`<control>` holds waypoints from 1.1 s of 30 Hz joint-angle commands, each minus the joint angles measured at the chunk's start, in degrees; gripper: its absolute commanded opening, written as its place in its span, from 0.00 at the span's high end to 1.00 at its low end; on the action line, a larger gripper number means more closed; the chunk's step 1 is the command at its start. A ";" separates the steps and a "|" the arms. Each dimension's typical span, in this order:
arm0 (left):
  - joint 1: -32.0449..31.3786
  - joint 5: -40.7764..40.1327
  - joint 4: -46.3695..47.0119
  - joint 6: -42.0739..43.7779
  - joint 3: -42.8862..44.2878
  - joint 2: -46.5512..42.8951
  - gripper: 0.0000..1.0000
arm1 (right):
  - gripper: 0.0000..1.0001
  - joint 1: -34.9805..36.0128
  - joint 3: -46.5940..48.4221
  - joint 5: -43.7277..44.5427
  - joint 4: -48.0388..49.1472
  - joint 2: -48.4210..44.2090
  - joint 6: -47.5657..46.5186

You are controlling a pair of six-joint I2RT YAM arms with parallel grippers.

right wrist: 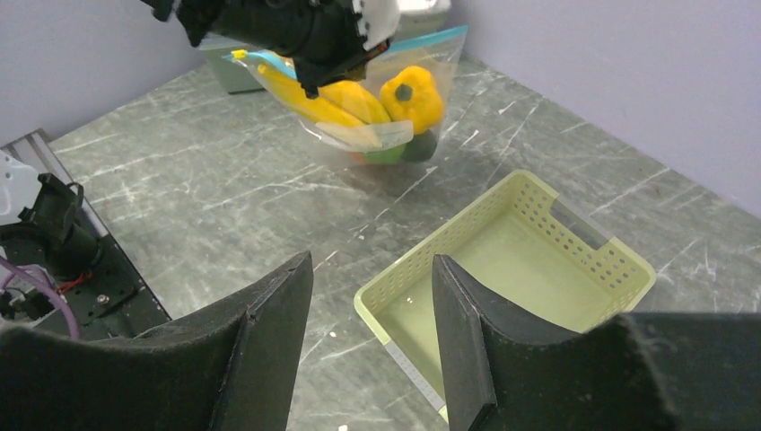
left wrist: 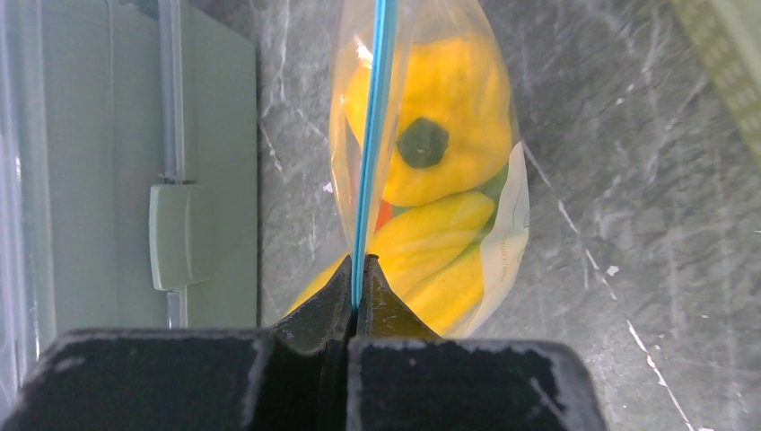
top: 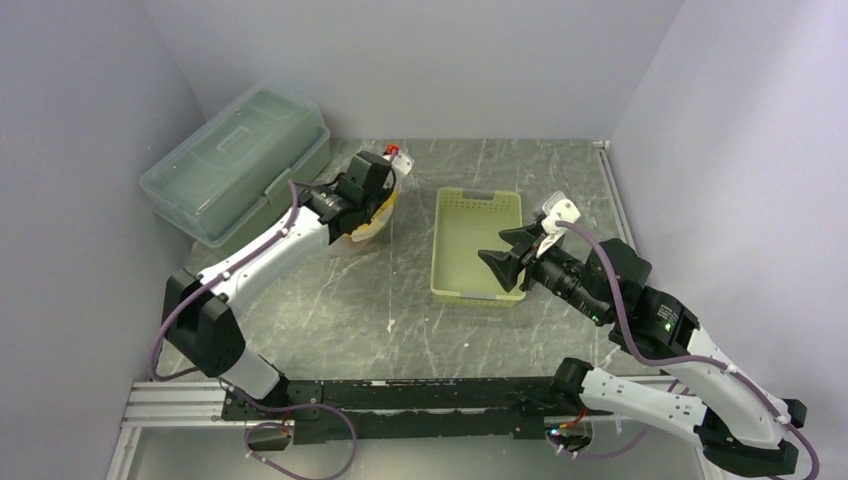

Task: Place the food in the zip-top bag and seal the zipper

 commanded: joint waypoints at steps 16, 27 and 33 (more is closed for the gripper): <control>-2.51 0.58 -7.37 -10.26 0.19 3.85 1.00 | 0.39 -0.05 -2.12 2.54 0.71 -2.83 1.10; -5.21 5.66 -9.99 -17.83 -3.79 0.54 0.62 | 0.28 -0.05 -3.80 3.39 2.60 -1.22 2.43; -5.94 10.11 -9.76 -21.05 -6.37 -1.94 0.47 | 0.23 -0.05 -5.10 4.85 2.78 -0.44 3.70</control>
